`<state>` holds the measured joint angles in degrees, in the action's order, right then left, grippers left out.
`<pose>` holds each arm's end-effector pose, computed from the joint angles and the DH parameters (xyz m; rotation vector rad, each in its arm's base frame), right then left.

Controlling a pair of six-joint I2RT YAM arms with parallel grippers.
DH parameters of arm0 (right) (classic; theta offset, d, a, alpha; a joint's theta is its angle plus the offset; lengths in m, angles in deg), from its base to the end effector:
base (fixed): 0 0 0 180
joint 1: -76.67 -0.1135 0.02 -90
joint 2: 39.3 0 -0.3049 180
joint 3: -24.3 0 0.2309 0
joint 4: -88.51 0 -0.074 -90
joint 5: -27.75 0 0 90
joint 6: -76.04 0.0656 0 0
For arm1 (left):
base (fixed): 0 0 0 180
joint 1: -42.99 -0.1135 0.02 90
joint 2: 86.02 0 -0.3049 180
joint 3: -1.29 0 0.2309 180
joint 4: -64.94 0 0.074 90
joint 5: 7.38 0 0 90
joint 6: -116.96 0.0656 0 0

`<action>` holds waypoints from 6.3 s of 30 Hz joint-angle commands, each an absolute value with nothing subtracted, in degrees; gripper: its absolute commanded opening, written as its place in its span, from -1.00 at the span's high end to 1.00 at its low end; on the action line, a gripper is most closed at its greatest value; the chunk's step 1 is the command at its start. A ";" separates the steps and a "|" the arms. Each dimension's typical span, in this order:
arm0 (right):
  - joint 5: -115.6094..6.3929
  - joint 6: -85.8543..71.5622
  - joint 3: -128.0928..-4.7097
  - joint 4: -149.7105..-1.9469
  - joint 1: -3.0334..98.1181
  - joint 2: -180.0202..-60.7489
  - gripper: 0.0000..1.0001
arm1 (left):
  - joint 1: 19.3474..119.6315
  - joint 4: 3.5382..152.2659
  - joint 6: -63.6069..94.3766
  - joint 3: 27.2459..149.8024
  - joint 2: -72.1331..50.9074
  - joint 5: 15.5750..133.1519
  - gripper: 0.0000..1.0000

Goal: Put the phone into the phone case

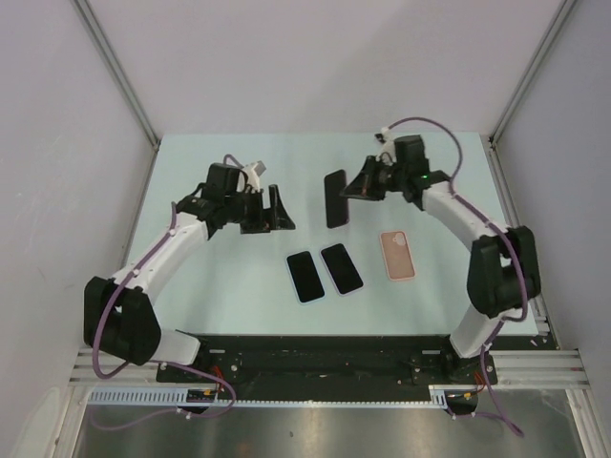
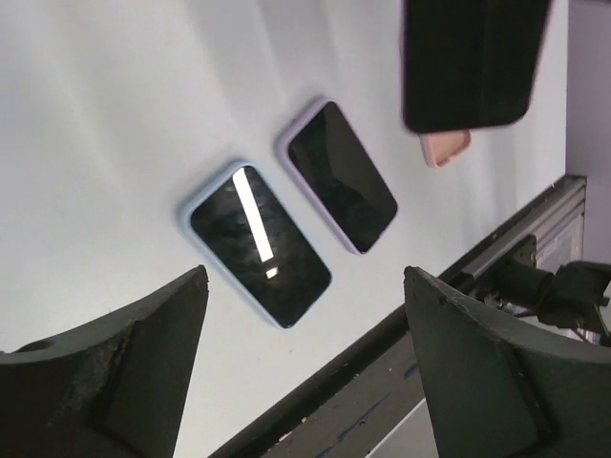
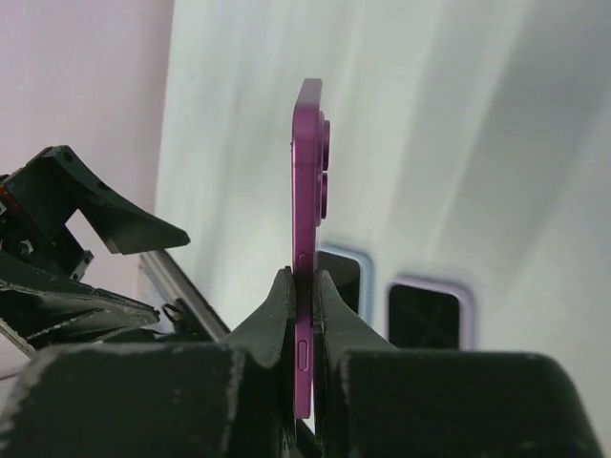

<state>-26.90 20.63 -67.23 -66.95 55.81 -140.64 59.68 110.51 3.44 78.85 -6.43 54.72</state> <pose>0.3722 0.1824 0.3012 -0.1078 2.3016 1.1989 0.2638 -0.1112 0.3077 0.0901 2.4704 -0.9020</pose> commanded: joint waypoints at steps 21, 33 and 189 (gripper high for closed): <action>-30.17 -10.18 -66.18 -26.94 78.43 -128.51 1.00 | 80.08 98.74 -3.62 98.26 16.27 55.74 -0.34; -31.31 -12.29 -62.75 -27.12 77.37 -129.56 1.00 | 84.03 96.44 -7.14 106.96 30.68 53.62 -0.24; -3.10 17.33 -29.79 -83.37 83.52 -136.95 1.00 | 87.55 93.19 -12.59 107.58 46.70 44.39 -0.02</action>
